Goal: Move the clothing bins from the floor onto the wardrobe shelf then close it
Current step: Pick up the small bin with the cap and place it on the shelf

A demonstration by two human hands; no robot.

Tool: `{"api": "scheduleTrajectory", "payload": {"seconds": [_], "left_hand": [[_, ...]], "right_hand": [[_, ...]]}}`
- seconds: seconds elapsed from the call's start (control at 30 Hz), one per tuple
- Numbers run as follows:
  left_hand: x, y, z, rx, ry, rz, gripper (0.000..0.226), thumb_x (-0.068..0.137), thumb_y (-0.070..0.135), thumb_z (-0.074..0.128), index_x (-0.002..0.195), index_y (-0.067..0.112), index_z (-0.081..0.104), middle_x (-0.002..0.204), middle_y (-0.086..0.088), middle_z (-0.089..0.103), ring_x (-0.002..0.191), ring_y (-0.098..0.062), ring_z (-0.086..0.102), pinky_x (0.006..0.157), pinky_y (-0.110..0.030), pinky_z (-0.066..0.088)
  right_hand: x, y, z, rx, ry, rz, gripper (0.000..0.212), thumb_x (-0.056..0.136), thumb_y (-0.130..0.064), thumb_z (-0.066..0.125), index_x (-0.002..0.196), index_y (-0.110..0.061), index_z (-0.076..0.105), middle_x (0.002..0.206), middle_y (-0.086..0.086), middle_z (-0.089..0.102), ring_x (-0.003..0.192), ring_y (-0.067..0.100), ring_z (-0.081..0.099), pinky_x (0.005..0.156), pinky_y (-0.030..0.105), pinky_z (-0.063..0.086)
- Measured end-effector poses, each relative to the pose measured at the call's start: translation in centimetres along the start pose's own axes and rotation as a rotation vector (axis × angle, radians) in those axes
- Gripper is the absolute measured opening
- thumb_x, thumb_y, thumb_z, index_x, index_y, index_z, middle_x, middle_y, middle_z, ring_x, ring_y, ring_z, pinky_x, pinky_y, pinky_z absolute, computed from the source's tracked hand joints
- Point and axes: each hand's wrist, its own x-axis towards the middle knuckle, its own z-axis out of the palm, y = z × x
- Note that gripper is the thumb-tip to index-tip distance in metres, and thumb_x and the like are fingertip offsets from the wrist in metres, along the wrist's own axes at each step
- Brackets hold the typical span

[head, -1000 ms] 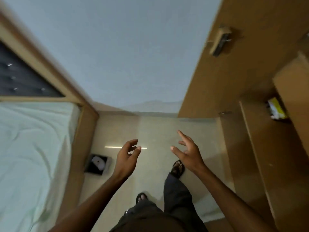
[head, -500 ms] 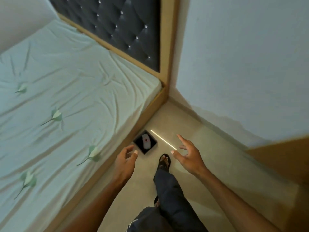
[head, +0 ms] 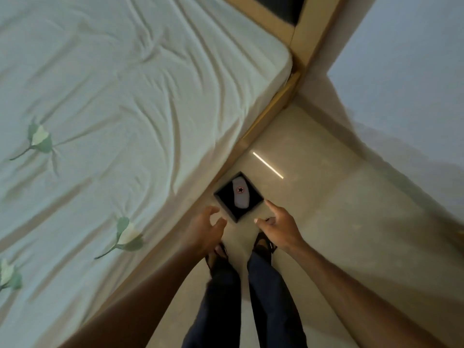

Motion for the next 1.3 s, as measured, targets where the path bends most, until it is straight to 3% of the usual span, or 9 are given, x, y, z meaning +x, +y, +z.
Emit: {"api": "scheduleTrajectory", "payload": {"seconds": [0.17, 0.3, 0.4, 0.53, 0.63, 0.9, 1.03, 1.13, 1.3], "left_hand": [[13.0, -4.8, 5.3, 0.298, -0.112, 0.032, 0.053, 0.074, 0.059, 0.041, 0.106, 0.022, 0.062, 0.104, -0.007, 0.067, 0.098, -0.028, 0.064, 0.083, -0.041, 0.054], [21.5, -7.8, 9.4, 0.430, -0.172, -0.008, 0.067, 0.077, 0.055, 0.051, 0.137, 0.027, 0.044, 0.146, -0.011, 0.043, 0.134, -0.034, 0.042, 0.108, -0.048, 0.039], [26.9, -9.5, 12.2, 0.572, -0.159, 0.084, 0.063, 0.087, 0.047, 0.054, 0.145, 0.028, 0.036, 0.160, -0.015, 0.016, 0.148, -0.036, 0.011, 0.118, -0.049, 0.020], [31.8, -10.3, 14.5, 0.518, -0.221, 0.169, 0.062, 0.073, 0.053, 0.050, 0.126, 0.020, 0.056, 0.137, -0.020, 0.048, 0.130, -0.043, 0.041, 0.106, -0.056, 0.038], [34.4, -11.5, 15.3, 0.446, -0.259, 0.193, 0.053, 0.065, 0.054, 0.048, 0.094, 0.012, 0.063, 0.100, -0.019, 0.062, 0.091, -0.041, 0.061, 0.078, -0.053, 0.055], [26.3, -6.8, 12.2, 0.470, -0.372, 0.238, 0.035, 0.088, 0.021, 0.063, 0.122, 0.010, 0.060, 0.119, -0.013, 0.064, 0.111, -0.031, 0.060, 0.083, -0.028, 0.045], [17.6, -1.5, 9.5, 0.625, -0.448, 0.299, 0.048, 0.091, 0.025, 0.060, 0.136, 0.014, 0.049, 0.130, -0.012, 0.059, 0.121, -0.031, 0.055, 0.085, -0.023, 0.037], [10.6, 3.6, 7.3, 0.711, -0.531, 0.333, 0.051, 0.092, 0.024, 0.057, 0.141, 0.015, 0.045, 0.131, -0.011, 0.058, 0.120, -0.030, 0.055, 0.086, -0.024, 0.039], [-2.7, 13.6, 4.5, 0.850, -0.564, 0.466, 0.042, 0.090, 0.031, 0.056, 0.129, 0.017, 0.052, 0.119, -0.014, 0.064, 0.106, -0.031, 0.061, 0.083, -0.032, 0.047]], "right_hand": [[11.6, 7.5, 6.1, -0.066, -0.017, 0.114, 0.096, 0.060, -0.072, 0.051, 0.146, -0.034, 0.033, 0.076, -0.013, 0.045, 0.074, 0.010, 0.047, 0.083, 0.030, 0.048], [16.8, 11.1, 10.0, -0.021, 0.047, 0.237, 0.089, 0.065, -0.077, 0.057, 0.143, -0.047, 0.028, 0.140, -0.001, 0.054, 0.128, 0.028, 0.050, 0.107, 0.045, 0.041], [19.4, 12.1, 11.7, 0.013, -0.007, 0.307, 0.065, 0.092, -0.046, 0.057, 0.149, -0.030, 0.031, 0.150, 0.008, 0.040, 0.138, 0.027, 0.035, 0.100, 0.022, 0.027], [22.6, 13.8, 14.5, 0.063, 0.012, 0.288, 0.060, 0.090, -0.040, 0.062, 0.144, -0.021, 0.042, 0.142, 0.005, 0.050, 0.128, 0.026, 0.048, 0.094, 0.026, 0.041], [23.6, 14.7, 15.8, 0.165, 0.041, 0.265, 0.033, 0.090, -0.032, 0.062, 0.119, -0.016, 0.062, 0.105, 0.008, 0.068, 0.098, 0.028, 0.063, 0.061, 0.025, 0.039], [15.3, 12.2, 9.4, 0.242, 0.101, 0.348, 0.045, 0.096, -0.036, 0.053, 0.135, -0.012, 0.051, 0.119, 0.013, 0.056, 0.121, 0.022, 0.047, 0.083, 0.021, 0.031], [9.6, 13.2, 6.9, 0.261, 0.155, 0.350, 0.069, 0.076, -0.070, 0.053, 0.134, -0.033, 0.049, 0.124, 0.005, 0.063, 0.133, 0.033, 0.041, 0.110, 0.048, 0.032], [4.7, 15.3, 5.4, 0.297, 0.155, 0.328, 0.076, 0.066, -0.078, 0.051, 0.129, -0.035, 0.042, 0.127, 0.003, 0.063, 0.129, 0.037, 0.047, 0.104, 0.055, 0.040], [-12.8, 7.5, -4.0, 0.313, 0.285, 0.273, 0.046, 0.083, -0.047, 0.057, 0.109, -0.009, 0.061, 0.101, 0.017, 0.068, 0.089, 0.030, 0.065, 0.080, 0.047, 0.054]]}}
